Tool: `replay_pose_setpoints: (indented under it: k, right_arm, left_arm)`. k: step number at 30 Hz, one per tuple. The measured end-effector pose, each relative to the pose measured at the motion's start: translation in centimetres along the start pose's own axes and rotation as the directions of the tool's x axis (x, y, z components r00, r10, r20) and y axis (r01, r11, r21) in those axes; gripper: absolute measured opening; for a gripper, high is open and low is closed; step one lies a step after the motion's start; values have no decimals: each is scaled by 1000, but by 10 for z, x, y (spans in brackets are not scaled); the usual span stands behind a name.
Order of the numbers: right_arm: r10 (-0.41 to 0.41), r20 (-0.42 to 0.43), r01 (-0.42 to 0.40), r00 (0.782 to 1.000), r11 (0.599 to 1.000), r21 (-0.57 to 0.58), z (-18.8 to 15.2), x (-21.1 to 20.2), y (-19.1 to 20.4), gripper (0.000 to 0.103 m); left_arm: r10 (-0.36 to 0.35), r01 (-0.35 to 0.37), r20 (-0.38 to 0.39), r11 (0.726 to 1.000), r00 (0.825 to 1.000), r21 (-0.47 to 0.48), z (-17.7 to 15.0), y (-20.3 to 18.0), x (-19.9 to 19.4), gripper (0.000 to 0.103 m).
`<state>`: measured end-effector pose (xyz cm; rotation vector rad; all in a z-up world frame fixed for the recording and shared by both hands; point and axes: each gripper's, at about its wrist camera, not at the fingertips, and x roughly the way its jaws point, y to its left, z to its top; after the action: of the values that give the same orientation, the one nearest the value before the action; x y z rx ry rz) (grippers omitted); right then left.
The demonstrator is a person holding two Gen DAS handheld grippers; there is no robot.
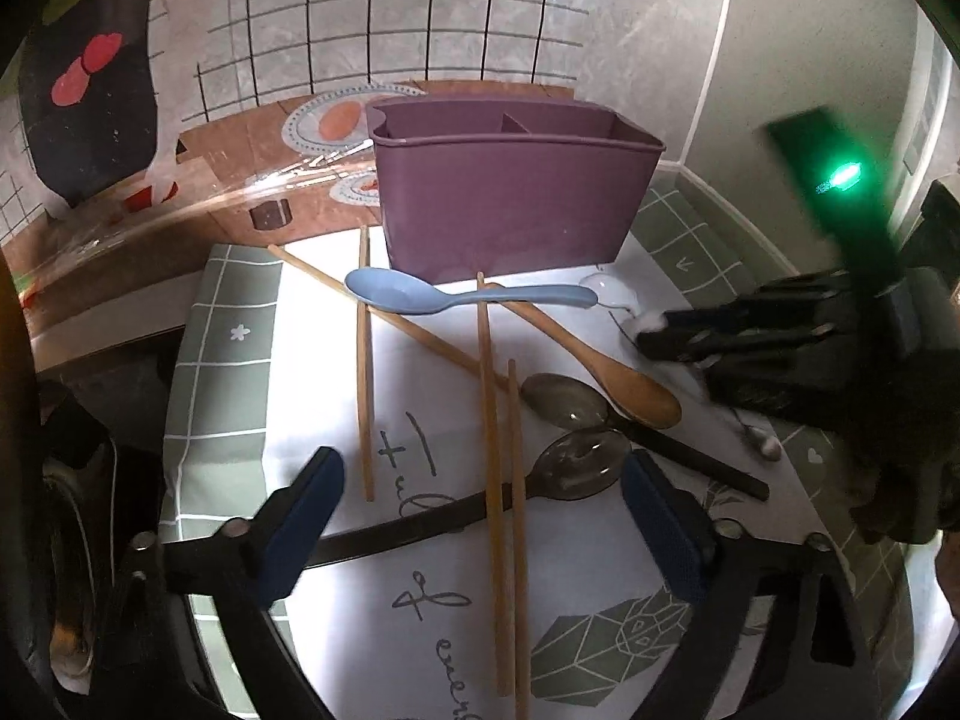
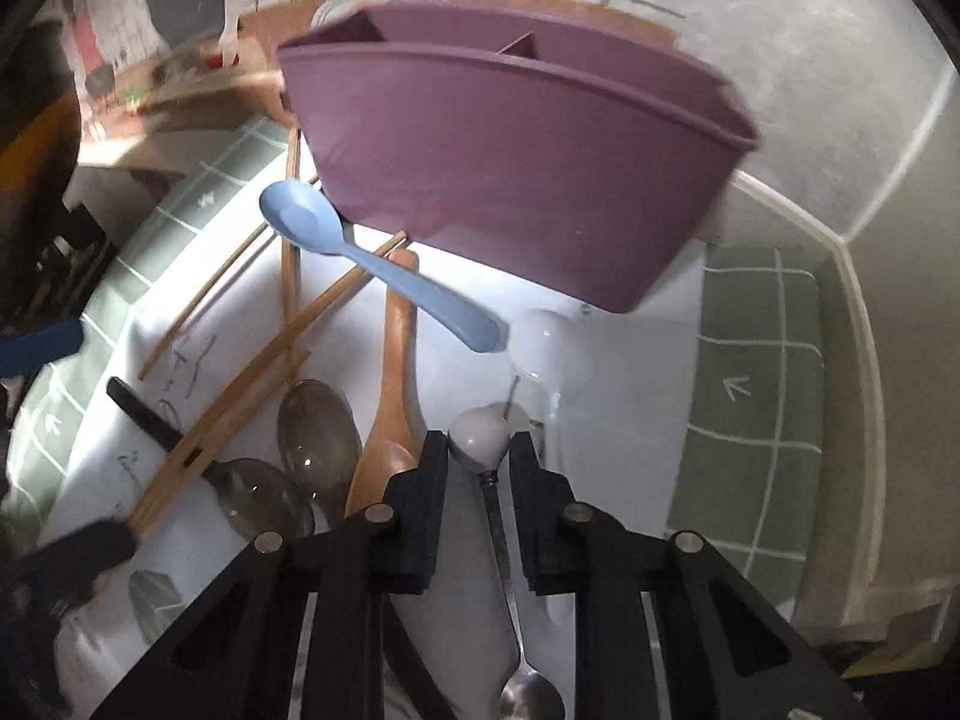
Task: Organize utensils
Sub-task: 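Move both tools down toward the utensils scattered in front of the purple caddy, then grasp the white-knob metal spoon with the right tool while the left tool grasps a wooden chopstick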
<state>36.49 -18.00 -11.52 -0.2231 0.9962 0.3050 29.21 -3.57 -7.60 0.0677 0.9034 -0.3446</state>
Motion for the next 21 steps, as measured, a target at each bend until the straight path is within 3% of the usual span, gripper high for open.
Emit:
replay_pose_setpoints:
  k: [4, 9, 10, 11, 18, 21]
  right_arm:
    - [25, 53, -28, 998, 997, 67, -4, -26, -18, 19]
    - [29, 86, -37, 996, 995, 94, -6, -43, -33, 19]
    - [29, 95, -38, 995, 995, 97, -6, -47, -34, 19]
    - [30, 101, -40, 994, 994, 100, -6, -46, -32, 19]
    - [34, 120, -49, 992, 990, 129, -8, -48, -36, 19]
    - [32, 114, -49, 993, 989, 141, -9, -46, -36, 19]
  left_arm:
    - [-8, 8, -37, 1000, 999, -6, 11, -4, 15, 76]
    - [-14, 13, -67, 1000, 998, -25, 35, -3, 37, 68]
    - [-1, -1, -83, 1000, 997, -27, 40, -1, 43, 60]
    - [7, -10, -94, 999, 996, -33, 43, 1, 47, 55]
    - [3, -6, -162, 1000, 987, -24, 66, 4, 70, 41]
    - [-4, -2, -213, 1000, 977, -30, 67, 3, 81, 24]
